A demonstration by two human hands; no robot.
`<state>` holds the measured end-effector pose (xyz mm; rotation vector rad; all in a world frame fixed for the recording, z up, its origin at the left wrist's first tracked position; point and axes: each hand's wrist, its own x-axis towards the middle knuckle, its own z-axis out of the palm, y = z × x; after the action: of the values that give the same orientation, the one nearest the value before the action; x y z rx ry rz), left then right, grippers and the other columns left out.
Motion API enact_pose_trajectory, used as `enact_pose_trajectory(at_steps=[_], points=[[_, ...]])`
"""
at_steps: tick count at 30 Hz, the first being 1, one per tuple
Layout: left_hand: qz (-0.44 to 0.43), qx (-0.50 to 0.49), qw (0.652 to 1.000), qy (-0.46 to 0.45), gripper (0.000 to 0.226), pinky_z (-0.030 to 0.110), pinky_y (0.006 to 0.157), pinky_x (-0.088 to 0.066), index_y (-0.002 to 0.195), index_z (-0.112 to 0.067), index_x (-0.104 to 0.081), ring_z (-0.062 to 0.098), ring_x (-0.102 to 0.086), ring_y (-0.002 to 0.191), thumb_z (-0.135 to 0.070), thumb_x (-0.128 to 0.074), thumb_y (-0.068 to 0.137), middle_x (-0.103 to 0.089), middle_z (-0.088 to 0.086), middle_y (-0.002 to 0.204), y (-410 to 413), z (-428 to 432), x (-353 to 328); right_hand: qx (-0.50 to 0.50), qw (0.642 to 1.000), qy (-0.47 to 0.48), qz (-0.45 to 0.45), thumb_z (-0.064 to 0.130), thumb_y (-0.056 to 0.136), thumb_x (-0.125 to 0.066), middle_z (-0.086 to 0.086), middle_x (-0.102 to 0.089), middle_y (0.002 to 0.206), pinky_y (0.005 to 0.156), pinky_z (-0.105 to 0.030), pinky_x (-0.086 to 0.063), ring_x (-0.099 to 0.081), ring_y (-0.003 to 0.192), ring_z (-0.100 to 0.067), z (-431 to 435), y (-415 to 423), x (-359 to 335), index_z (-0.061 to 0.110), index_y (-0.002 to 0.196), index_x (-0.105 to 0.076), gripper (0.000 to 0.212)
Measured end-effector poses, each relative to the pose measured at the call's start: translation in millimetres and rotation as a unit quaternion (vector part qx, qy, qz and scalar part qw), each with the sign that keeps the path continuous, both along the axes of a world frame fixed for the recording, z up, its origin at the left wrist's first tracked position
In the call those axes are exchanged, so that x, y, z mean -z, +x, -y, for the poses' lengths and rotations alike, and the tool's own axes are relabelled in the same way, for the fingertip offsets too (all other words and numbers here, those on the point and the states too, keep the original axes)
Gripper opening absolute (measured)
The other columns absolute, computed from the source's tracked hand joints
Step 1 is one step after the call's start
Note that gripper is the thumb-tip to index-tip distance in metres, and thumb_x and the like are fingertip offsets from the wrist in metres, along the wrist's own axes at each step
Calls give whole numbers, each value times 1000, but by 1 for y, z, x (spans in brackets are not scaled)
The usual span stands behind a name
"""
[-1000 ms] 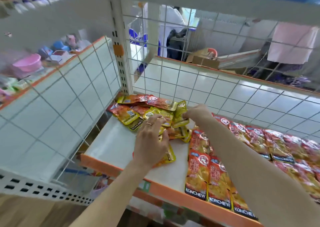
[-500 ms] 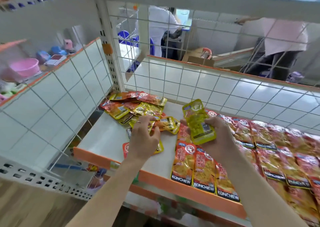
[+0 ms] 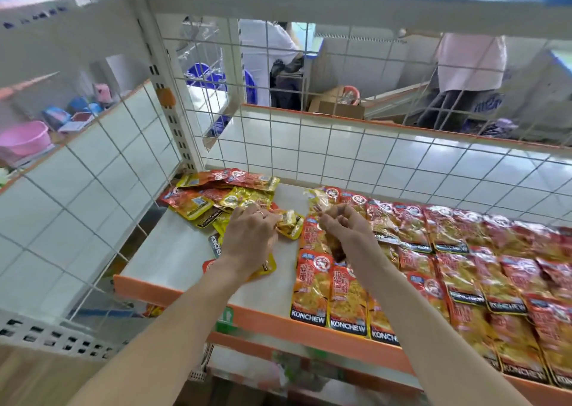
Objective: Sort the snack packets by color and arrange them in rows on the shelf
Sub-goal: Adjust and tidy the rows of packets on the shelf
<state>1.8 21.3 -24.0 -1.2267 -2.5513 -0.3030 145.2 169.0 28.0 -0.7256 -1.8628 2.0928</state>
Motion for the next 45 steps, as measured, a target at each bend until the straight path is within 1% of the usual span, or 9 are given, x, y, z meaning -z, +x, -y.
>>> enact_pose_trajectory(at_steps=[6,11,19,25,30,33,37,41,45], points=[[170,-78,920,344,8,37,64,-52,99,-13,-69,19,-60,63,-17,-67,92,-65,-1,72,11,9,-35,29,999,21,-20,7,99,-58,-17,-58,96,68,-37,-56,-64,72,-24,3,2,1,22,100,-48,18],[523,-130,662,521,54,27,61,-60,132,-24,-46,12,-72,73,-1,-71,89,-63,4,97,30,18,-68,54,996,-10,-64,0,97,-58,-21,-69,105,74,-49,-60,-71,75,-31,8,4,-2,34,119,-42,43],[704,-143,426,549,46,21,46,-53,116,-26,-51,20,-67,65,10,-60,90,-71,8,82,48,26,-53,85,996,-13,-24,9,98,-60,-5,-65,118,76,-25,-58,-73,90,-11,-3,34,7,25,129,-49,36],[722,-162,428,519,18,14,35,-40,95,-23,-55,14,-72,59,-5,-57,96,-71,1,77,67,19,-43,78,997,-21,-14,10,100,-57,-3,-71,114,87,-39,-58,-72,98,-23,-9,53,12,24,118,-59,22],[748,-120,385,526,14,25,58,-60,102,-2,-63,23,-76,74,-6,-61,89,-74,14,90,76,10,-33,74,997,-4,-7,9,102,-53,-1,-67,113,77,-19,-56,-69,96,-2,-12,62,10,17,120,-59,21],[763,-106,355,529,23,28,66,-62,98,-6,-60,23,-73,83,-7,-67,76,-69,15,104,81,6,-23,74,997,4,3,11,101,-55,2,-71,109,91,-30,-56,-69,103,-14,-16,69,11,21,118,-61,20],[762,-93,391,508,49,26,59,-58,116,-14,-50,18,-69,77,-1,-67,72,-66,8,97,92,-4,-18,80,997,8,8,10,101,-56,6,-75,99,92,-38,-57,-70,100,-22,-24,78,11,22,114,-62,19],[745,-82,460,476,28,28,57,-59,103,-15,-57,16,-71,72,9,-59,88,-69,7,90,99,-16,-24,82,996,15,7,8,100,-57,0,-74,99,94,-42,-56,-69,102,-28,-32,84,11,19,114,-63,19],[731,-85,521,432,20,34,76,-59,112,-11,-65,22,-72,90,-1,-59,96,-73,7,101,88,-22,-25,84,996,28,14,8,100,-57,-4,-73,101,101,-52,-50,-68,102,-29,-38,82,13,19,115,-63,20]])
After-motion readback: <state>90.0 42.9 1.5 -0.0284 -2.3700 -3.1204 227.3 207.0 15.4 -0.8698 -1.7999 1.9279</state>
